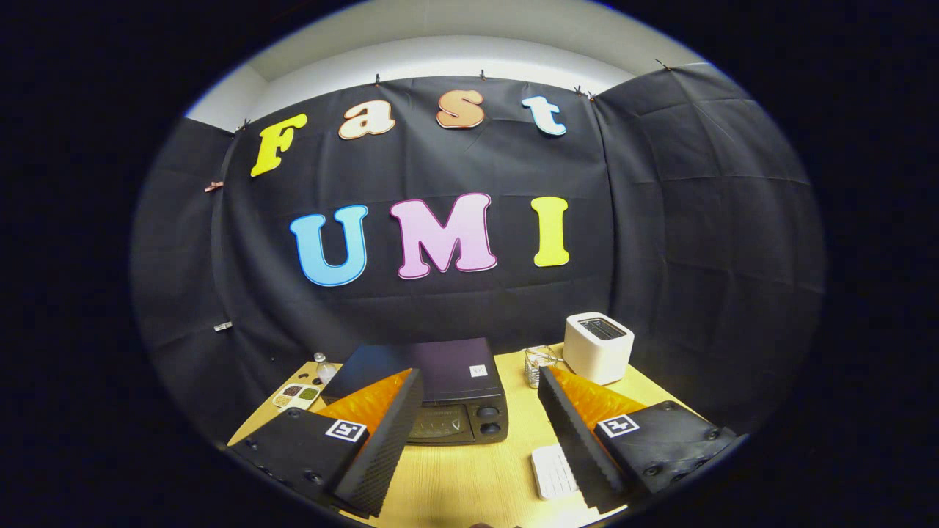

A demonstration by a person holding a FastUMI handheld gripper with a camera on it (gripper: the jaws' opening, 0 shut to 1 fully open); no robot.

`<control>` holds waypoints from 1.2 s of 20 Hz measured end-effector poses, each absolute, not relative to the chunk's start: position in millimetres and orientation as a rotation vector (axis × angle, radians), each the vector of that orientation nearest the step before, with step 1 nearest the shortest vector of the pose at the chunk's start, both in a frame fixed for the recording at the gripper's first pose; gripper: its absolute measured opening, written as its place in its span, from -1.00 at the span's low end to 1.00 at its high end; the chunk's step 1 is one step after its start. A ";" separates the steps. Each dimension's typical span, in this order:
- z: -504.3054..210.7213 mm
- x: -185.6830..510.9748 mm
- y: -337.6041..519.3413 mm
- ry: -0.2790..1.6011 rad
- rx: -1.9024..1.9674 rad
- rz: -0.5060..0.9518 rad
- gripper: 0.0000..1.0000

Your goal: Open the toaster oven, put the food inside, and close the toaster oven door.

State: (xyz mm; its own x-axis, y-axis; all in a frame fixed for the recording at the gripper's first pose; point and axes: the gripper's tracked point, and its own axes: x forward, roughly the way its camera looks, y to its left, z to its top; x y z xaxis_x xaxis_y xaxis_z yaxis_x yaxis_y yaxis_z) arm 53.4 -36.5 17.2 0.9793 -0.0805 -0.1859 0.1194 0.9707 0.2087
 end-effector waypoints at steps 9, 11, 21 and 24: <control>15.0 67.3 -20.2 0.199 0.215 -0.090 0.96; 13.2 71.7 -21.5 0.204 0.203 -0.091 0.96; 16.2 73.9 -34.2 0.201 0.193 -0.106 0.96; 16.1 73.3 -37.8 0.202 0.193 -0.111 0.96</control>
State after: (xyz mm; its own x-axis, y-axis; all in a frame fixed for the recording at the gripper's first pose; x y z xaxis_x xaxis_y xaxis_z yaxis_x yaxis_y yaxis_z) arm 73.3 -37.8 16.1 0.9736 -0.0901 -0.2096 0.1288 0.9754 0.1791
